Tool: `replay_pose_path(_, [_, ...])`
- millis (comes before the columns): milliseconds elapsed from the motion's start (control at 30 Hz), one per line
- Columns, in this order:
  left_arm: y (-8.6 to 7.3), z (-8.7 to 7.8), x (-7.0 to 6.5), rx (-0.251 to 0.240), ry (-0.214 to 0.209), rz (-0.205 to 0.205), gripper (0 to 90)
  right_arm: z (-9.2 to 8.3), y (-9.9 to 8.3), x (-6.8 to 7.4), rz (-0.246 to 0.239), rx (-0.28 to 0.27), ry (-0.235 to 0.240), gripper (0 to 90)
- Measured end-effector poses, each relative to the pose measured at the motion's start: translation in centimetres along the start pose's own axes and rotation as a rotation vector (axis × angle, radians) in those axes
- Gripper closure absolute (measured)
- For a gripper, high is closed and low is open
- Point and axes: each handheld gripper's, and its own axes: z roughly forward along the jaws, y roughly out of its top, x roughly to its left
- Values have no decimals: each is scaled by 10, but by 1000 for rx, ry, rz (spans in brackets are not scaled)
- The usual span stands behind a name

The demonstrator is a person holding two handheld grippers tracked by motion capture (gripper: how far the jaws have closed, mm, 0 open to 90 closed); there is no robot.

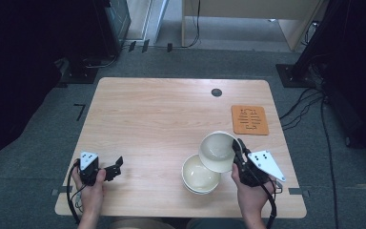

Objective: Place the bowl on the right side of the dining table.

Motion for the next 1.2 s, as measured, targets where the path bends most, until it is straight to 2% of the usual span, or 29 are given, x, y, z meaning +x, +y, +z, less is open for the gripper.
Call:
replay_pose_path(100, [-1, 2, -2, 4, 4, 2, 0, 0, 1, -3, 4, 0, -6, 831])
replay_pose_path(400, [-2, 6, -8, 25, 22, 46, 0, 0, 11, -20, 31, -7, -37, 830])
replay_pose_path(700, [-1, 6, -6, 32, 22, 26, 0, 2, 21, -40, 57, -16, -74, 830])
replay_pose_path(800, [-2, 6, -6, 33, 21, 25, 0, 6, 23, -50, 75, -10, -85, 830])
replay_pose_path(1200, [-1, 8, -5, 47, 20, 8, 0, 20, 24, -70, 111, 21, -123, 830])
